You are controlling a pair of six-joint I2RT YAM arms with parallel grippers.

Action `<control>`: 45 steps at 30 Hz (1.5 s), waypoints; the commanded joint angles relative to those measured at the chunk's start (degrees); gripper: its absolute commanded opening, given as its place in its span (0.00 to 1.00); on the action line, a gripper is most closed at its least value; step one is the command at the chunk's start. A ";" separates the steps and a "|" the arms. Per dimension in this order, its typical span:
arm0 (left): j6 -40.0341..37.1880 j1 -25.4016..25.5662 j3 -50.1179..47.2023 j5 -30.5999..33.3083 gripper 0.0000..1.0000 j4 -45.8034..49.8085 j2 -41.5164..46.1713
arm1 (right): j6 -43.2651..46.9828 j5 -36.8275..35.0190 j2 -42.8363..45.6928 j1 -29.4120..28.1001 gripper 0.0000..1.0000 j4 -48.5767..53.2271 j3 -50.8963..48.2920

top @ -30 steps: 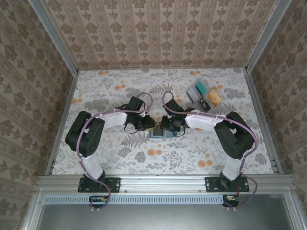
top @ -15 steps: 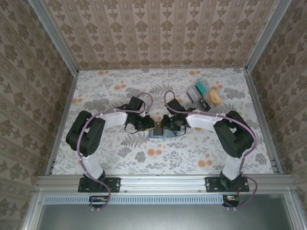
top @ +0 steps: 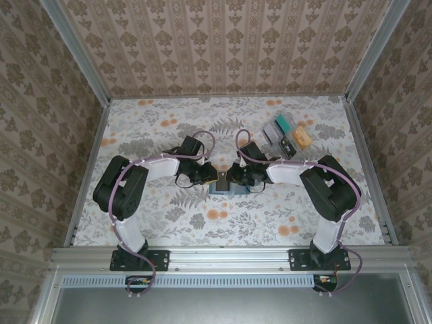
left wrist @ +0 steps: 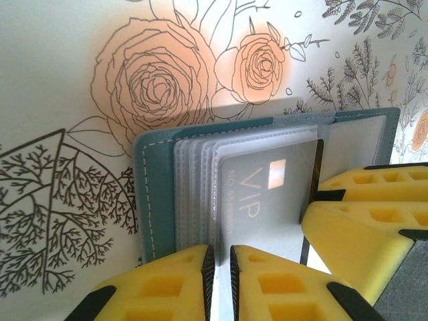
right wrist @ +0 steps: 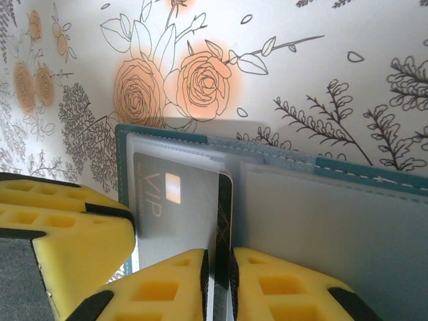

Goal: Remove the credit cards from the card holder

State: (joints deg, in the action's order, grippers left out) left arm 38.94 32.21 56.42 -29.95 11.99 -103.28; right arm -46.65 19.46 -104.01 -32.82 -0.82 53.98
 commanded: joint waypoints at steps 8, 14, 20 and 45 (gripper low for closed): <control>-0.73 0.31 -1.19 2.11 0.18 1.99 -1.79 | -0.34 3.35 2.70 0.91 0.14 -5.69 -3.84; -0.71 0.31 -1.24 2.18 0.20 2.14 -1.40 | -0.32 2.21 3.72 1.18 0.08 -4.94 -4.35; -1.04 0.31 -0.87 2.77 0.24 3.12 0.53 | 0.33 -1.23 3.42 1.52 0.08 0.75 -3.20; -3.62 3.78 6.73 4.97 0.16 7.96 -0.44 | 1.73 -0.99 2.32 1.88 0.08 2.26 -2.38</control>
State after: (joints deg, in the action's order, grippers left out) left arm 37.36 35.31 60.71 -27.40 16.27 -101.69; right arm -46.02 19.33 -101.62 -31.29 -1.45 50.85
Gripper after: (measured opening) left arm 0.160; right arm 0.086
